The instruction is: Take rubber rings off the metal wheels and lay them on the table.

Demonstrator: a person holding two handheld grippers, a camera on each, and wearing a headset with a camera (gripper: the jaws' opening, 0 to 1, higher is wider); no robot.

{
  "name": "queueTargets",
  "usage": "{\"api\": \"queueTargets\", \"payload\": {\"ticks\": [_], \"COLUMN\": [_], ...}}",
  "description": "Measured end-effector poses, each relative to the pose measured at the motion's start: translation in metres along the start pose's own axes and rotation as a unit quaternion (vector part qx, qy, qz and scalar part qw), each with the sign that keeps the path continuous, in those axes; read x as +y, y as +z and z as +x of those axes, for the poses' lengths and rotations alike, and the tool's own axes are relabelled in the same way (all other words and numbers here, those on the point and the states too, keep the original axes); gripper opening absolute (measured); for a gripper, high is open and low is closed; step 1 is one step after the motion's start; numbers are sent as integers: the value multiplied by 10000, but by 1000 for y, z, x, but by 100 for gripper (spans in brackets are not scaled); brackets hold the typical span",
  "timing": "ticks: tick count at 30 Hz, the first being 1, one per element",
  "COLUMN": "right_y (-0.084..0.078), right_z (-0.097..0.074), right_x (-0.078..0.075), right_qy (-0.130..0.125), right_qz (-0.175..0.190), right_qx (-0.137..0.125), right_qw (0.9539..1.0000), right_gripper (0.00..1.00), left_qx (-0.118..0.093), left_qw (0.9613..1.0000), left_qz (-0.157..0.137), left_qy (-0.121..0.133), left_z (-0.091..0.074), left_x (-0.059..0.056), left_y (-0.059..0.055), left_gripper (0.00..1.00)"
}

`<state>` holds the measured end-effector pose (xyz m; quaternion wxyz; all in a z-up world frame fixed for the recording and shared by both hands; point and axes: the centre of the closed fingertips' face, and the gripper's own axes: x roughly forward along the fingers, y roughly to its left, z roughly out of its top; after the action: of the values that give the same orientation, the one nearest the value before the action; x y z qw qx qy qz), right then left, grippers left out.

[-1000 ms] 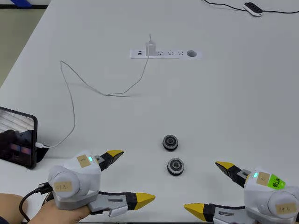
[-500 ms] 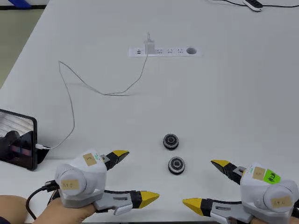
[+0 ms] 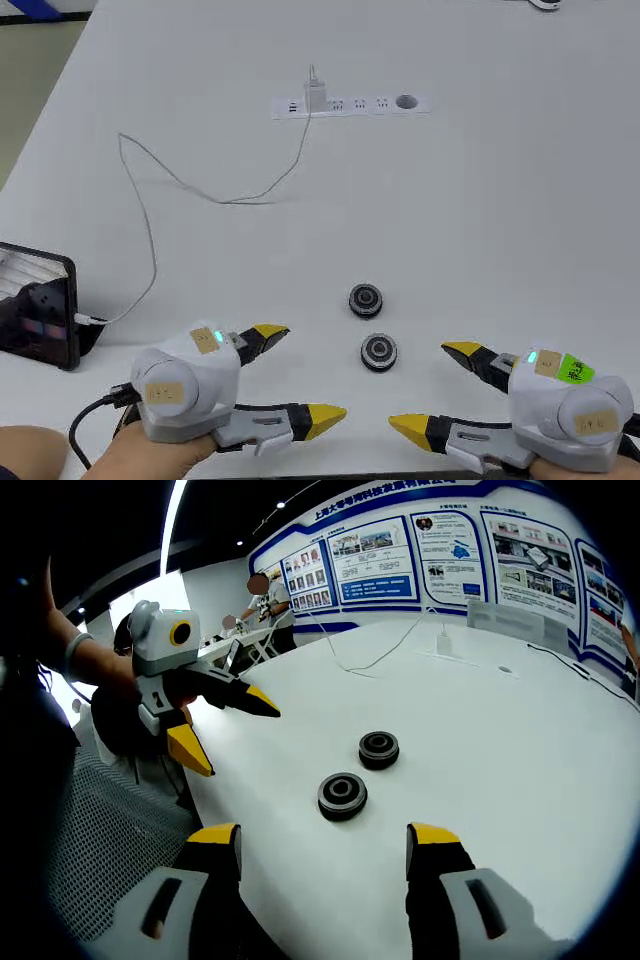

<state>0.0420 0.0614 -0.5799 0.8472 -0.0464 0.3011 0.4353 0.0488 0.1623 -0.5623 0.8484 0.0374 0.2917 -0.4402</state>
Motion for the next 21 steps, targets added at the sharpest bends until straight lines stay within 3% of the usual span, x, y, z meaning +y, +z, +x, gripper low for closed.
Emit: {"api": "queueTargets", "payload": {"ticks": [21], "right_y": [0], "right_z": [11], "right_x": [-3], "right_qy": [129], "right_qz": [102], "right_qx": [-19], "right_qw": [9999], "right_gripper": [57], "left_qx": [157], "left_qw": [9995], "left_qz": [215], "left_qy": [-185], "left_z": [22], "left_x": [-1], "left_y": [7], "left_gripper": [61]}}
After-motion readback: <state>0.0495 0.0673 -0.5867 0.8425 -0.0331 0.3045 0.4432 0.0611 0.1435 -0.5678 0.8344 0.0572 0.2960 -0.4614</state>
